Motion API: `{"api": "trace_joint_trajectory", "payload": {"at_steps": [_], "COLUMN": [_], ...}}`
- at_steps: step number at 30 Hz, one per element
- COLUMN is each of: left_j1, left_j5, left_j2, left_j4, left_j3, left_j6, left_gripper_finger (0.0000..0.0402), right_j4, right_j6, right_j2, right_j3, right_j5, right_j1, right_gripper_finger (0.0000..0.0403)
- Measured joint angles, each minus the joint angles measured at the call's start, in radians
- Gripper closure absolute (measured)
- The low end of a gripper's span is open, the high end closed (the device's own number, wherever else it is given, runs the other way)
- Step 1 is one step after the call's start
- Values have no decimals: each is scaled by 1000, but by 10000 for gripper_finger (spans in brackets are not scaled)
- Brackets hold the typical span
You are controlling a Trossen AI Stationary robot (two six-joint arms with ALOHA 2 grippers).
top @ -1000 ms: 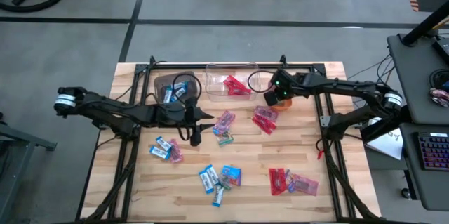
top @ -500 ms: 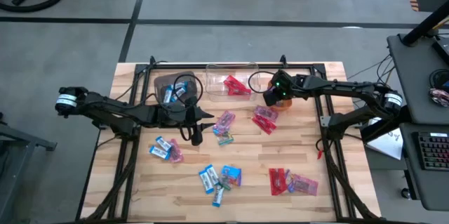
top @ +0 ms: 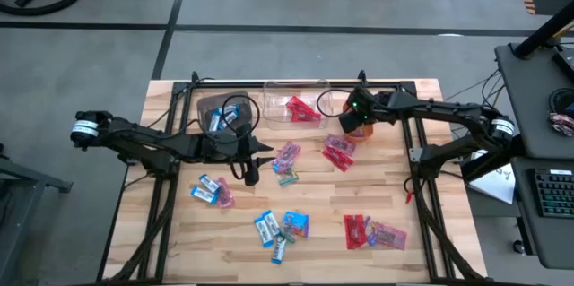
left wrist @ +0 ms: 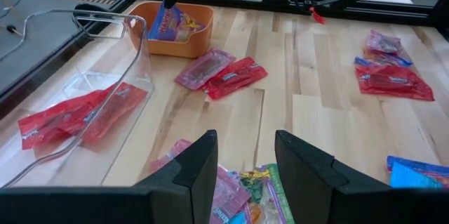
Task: Sort candy
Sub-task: Put the blue gummy into the orange bin, then put the red chocolate into the transparent bin
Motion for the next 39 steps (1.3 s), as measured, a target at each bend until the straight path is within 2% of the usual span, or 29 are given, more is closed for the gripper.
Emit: {"api": "trace_joint_trajectory", "payload": {"at_steps": [5,12,17,28,32,39], "left_j1": [-2,-2,-8,-29,-30,-25], "left_j5": [0,1,1,-2,-71,-152], "left_j2": [0,25,119,401,491,597], "left_j4": [-2,-7,45,357,376,374], "left_j3": [0,-1,-2,2,35,91], "left_j6": [-18,-97,-138,-20,-7,-7], "left_gripper_finger": [274,274,274,273,256,197], "right_j4": [-53,-111,-111,-68,-61,-59], "right_j6": [-36,-70,-106,-101,-62,-11], "right_j2": [-3,-22,-47,-57,-57,-57], "right_j3": [68,189,243,254,248,245], "right_j5": [0,-2,-5,4,58,112], "right_j1": [0,35,131,407,487,573], "right_gripper_finger": [225,233,240,239,239,242]}}
